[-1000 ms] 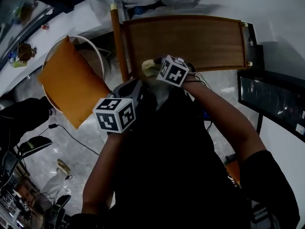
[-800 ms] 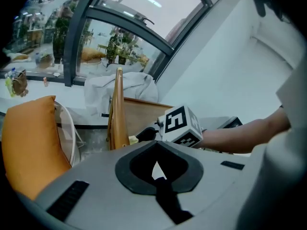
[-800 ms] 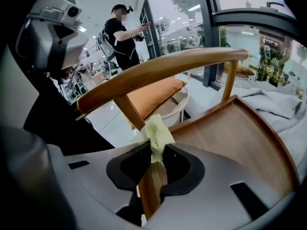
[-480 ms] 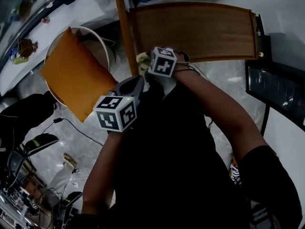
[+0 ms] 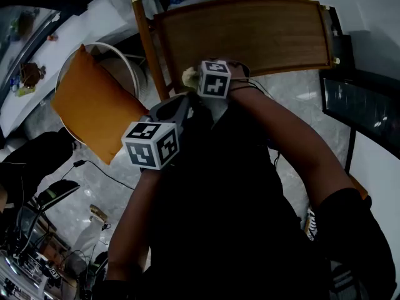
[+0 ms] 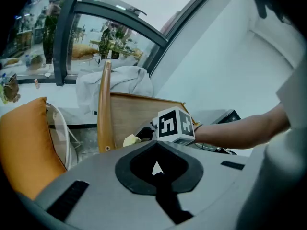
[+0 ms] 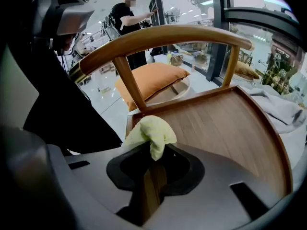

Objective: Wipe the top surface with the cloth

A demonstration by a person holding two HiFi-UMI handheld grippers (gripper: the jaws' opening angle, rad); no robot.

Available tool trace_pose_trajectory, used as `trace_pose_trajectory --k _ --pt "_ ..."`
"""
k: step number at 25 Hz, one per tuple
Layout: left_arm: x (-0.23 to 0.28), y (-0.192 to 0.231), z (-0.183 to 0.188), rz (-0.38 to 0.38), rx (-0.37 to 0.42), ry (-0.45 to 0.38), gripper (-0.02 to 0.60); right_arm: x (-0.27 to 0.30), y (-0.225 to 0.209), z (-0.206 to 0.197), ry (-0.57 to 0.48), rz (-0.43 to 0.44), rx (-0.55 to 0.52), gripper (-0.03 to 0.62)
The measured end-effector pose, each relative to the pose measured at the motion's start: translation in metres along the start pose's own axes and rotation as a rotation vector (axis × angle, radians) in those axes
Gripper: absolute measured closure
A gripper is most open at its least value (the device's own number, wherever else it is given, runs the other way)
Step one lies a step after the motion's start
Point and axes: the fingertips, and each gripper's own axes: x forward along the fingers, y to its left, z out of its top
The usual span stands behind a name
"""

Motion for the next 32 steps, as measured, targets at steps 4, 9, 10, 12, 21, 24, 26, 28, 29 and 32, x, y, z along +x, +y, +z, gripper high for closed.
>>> trace_pose_trajectory --k 4,9,10,12,21,24,26,28,29,32 --pt "0.015 -0.016 0.004 -0.011 0.012 0.015 0.569 -0.012 -0.006 -0.023 0.008 -0.008 0.021 0.516" --pt "0.04 -0.044 0.015 -0.044 0.019 0.024 0.569 -0.038 -0.016 -0.069 0.054 -0.02 0.059 0.516" --pt "0.045 -0.049 0.018 -0.048 0.023 0.024 0.569 -0.044 -0.019 -0.078 0.059 -0.024 0.067 0.516" --pt "0.056 -0.06 0.023 -0.055 0.031 0.028 0.569 -0.055 -0.024 -0.097 0.065 -0.032 0.08 0.516" --pt "0.109 -0.104 0.037 -0.073 0.05 0.057 0.569 -0.092 -0.036 -0.161 0.074 -0.042 0.127 0.516" --pt "0.124 -0.119 0.04 -0.074 0.059 0.061 0.569 -0.103 -0.04 -0.178 0.067 -0.045 0.13 0.516" --pt "0.133 -0.127 0.042 -0.072 0.061 0.062 0.569 -0.109 -0.042 -0.189 0.058 -0.047 0.132 0.516" --pt "0.141 -0.133 0.043 -0.069 0.062 0.062 0.569 -0.115 -0.045 -0.198 0.051 -0.05 0.134 0.516" --pt "0.145 -0.137 0.044 -0.067 0.062 0.062 0.569 -0.118 -0.046 -0.203 0.049 -0.052 0.135 0.516" --pt "0.157 -0.149 0.047 -0.065 0.067 0.062 0.569 -0.127 -0.049 -0.219 0.044 -0.056 0.138 0.516"
